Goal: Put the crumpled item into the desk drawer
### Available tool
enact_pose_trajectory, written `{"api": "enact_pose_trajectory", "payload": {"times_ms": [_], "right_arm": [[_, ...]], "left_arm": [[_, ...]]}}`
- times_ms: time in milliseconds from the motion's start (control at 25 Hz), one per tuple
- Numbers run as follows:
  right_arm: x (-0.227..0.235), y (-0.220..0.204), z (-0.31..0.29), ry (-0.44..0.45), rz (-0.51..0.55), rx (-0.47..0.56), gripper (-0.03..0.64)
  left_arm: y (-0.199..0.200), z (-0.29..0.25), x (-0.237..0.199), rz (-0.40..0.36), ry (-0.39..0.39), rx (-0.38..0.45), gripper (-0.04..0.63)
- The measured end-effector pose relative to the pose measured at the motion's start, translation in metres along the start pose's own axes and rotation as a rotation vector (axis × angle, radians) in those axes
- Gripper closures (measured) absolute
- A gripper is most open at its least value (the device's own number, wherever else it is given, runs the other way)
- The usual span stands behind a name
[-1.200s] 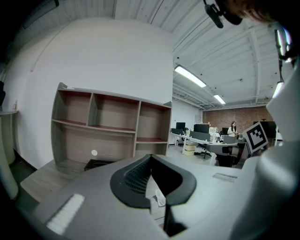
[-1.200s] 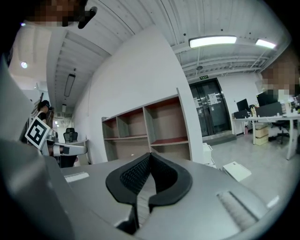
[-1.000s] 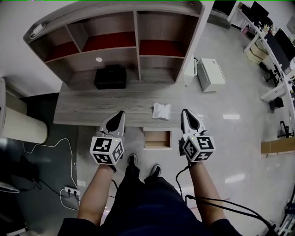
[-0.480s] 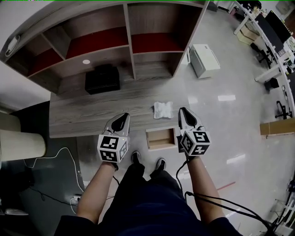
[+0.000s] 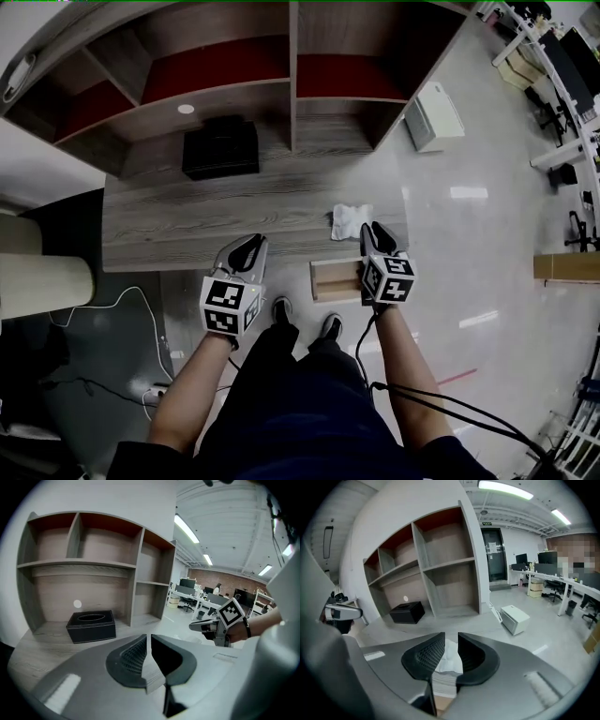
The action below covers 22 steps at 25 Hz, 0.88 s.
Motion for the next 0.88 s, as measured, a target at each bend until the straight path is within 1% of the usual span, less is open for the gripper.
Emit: {"api": "enact_pose_trajectory", "payload": {"times_ms": [120, 360, 480, 680, 880], "right_arm": [[-0.001, -0.012, -0.02, -0.011, -0.001, -0.06, 0.526], [-0.001, -0.034, -0.053, -0.033, -0.065, -0.17, 0.518], [0.0, -0.04, -0.065, -0.061, -0.091, -0.198, 0.497], [-0.005, -0.049, -0.079, -0.1, -0.081, -0.236, 0.485], [-0.003, -0.055, -0.089, -0.137, -0.062, -0.265, 0.483]], "left_arm": [[-0.007, 0.008, -0.017, 0.027, 0.037, -0.006, 0.591], [-0.025, 0.03, -0.04, 0.085, 0.102, -0.022, 0.589], [-0.031, 0.04, -0.05, 0.11, 0.133, -0.024, 0.591], [-0.038, 0.053, -0.066, 0.142, 0.182, -0.026, 0.589], [-0.042, 0.056, -0.071, 0.16, 0.193, -0.024, 0.589]]}}
Point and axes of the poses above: the fingertips, and each gripper's own axes: z backward along the fingers, x to its right, y out of its top, the point moved 7 cm from there along z, backward along the fingers
